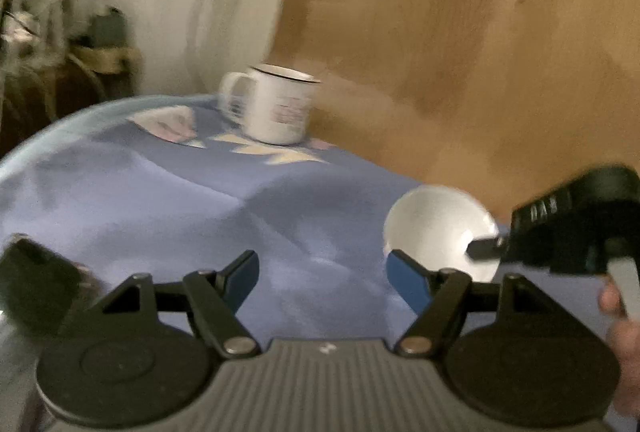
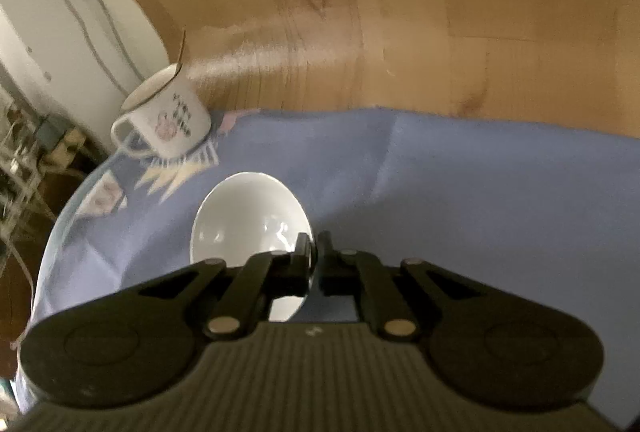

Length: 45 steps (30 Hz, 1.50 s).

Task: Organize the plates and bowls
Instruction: 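Grasp the last red-flowered bowl rim with the right tool, then carry the bowl onto the bowl stack by the window and open the right tool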

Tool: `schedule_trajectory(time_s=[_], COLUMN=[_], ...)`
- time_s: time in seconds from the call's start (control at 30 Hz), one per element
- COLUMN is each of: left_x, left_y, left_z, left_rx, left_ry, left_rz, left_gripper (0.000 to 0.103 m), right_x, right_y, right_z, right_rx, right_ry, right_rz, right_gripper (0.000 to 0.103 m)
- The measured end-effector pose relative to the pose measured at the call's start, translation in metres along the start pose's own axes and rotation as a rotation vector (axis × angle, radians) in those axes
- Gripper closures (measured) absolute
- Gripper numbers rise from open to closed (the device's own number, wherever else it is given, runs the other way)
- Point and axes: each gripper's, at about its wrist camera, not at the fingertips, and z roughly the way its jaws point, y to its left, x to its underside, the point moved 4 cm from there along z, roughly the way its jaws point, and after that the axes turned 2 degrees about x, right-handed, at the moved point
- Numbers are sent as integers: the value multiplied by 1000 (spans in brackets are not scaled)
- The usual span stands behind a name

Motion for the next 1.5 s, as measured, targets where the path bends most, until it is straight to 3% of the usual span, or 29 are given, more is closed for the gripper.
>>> schedule_trajectory(time_s=[0.1,0.27,0.33,0.43,0.63,0.97,1.13,1.23,1.3,1.33,1.4,1.5], left_x=[6,28,36,45,49,73,86,93,96,96,93,85], left_y=[-14,-52,-65,-81,-124,-259,-305,-314,-316,-317,-317,-309], left_z=[2,5,3,-1,-7,-13,-13,-12,-12,-14,-17,-23], left_rx=[105,227,248,263,364,527,544,534,518,507,500,493], left_ry=[46,154,176,215,289,327,341,362,357,346,318,288], left_rz=[60,213,241,235,162,290,353,368,378,380,386,377], left_gripper=[44,84,88,88,90,90,88,88,85,74,73,73], right_x=[21,58,67,74,79,88,101,108,111,111,112,113], right_y=[-13,-30,-37,-42,-70,-163,-203,-219,-221,-221,-220,-219], right_z=[-24,-58,-69,-78,-110,-194,-210,-209,-207,-207,-210,-217], right_rx=[-23,-50,-58,-35,20,198,261,276,296,314,325,343], right_ry=[32,56,48,18,-66,-255,-281,-282,-296,-315,-353,-407], right_rz=[1,12,22,10,-13,39,90,116,106,99,84,70], right_gripper=[97,96,95,95,95,96,96,95,87,83,65,65])
